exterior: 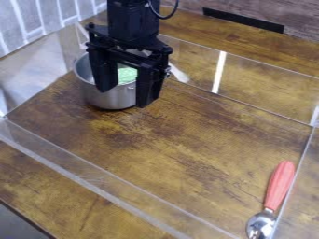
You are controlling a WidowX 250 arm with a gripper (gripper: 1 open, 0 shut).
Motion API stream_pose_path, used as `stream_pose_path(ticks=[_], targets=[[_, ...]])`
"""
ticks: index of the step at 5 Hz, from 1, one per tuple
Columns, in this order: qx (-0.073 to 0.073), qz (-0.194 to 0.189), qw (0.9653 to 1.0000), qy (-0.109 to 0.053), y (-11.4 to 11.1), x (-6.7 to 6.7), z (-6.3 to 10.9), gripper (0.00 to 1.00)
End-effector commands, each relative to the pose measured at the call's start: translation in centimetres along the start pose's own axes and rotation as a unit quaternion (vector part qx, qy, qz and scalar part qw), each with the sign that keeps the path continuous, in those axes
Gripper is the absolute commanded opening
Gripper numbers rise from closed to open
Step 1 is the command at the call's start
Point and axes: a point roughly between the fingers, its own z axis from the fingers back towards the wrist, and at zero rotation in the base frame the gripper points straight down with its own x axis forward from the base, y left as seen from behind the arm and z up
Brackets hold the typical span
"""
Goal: Put the green object in the silver pot
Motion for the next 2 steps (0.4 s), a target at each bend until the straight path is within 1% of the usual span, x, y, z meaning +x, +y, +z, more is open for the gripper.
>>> stream_pose_path(ticks=[1,2], targets=[[-0.001,0.013,0.9998,0.014,-0.85,-0.81,0.06,1.00],[-0.002,0.026,0.9993,0.029,-1.68,-0.94,0.18,1.00]])
